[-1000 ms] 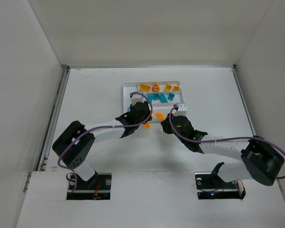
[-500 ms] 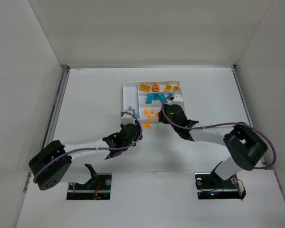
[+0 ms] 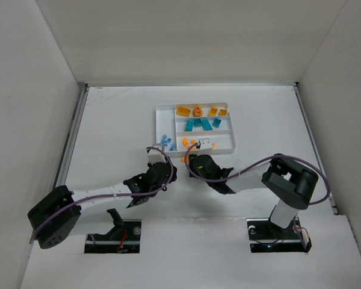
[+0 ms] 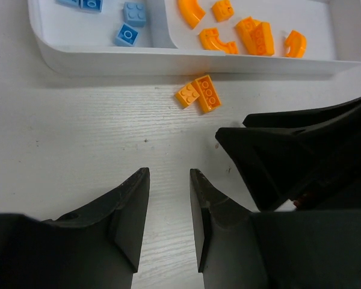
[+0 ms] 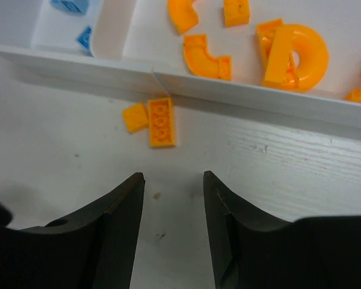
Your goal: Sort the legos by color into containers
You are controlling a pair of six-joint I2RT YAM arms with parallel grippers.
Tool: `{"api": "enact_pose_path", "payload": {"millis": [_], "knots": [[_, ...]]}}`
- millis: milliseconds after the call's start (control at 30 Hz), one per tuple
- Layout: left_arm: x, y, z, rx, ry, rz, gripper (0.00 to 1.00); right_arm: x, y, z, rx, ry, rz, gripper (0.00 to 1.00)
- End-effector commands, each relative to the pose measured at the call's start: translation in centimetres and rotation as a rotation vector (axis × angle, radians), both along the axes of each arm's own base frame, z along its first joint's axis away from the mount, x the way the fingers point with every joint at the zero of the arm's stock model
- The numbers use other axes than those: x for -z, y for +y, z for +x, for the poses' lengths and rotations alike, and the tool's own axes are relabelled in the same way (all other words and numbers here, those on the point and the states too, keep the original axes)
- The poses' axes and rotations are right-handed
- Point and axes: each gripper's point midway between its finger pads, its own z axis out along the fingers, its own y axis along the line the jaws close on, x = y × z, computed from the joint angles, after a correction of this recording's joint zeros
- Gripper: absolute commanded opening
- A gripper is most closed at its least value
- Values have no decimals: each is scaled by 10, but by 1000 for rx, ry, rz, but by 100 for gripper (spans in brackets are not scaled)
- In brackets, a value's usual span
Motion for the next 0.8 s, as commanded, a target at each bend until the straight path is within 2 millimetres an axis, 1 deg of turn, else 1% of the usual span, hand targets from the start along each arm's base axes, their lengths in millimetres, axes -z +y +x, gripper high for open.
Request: {"api": "enact_pose_path", "payload": {"millis": [0,100,333,467,533,600,667,767], "knots": [[0,-1,1,-13,-1,-15,30,-9,17,14,9,-37,40,50],[3,-2,1,-11,4,-13,30,-3,21,19,11,-36,18,48],[6,-2,2,-19,9,-4,30,5,18,28,45,-41,14,41],[6,-6,5,-18,8,9,31,7,19,30,47,-43,15,28],[7,-7,8,-24,7,16,32,3,17,28,47,-50,30,23],[6,-10,11,-23,6,21,35,-7,13,24,49,-62,58,20],[5,-14,15,-20,3,33,37,-21,7,17,48,-75,91,20],[1,-20,21,-23,-5,37,40,-43,-6,3,49,-93,141,20]]}}
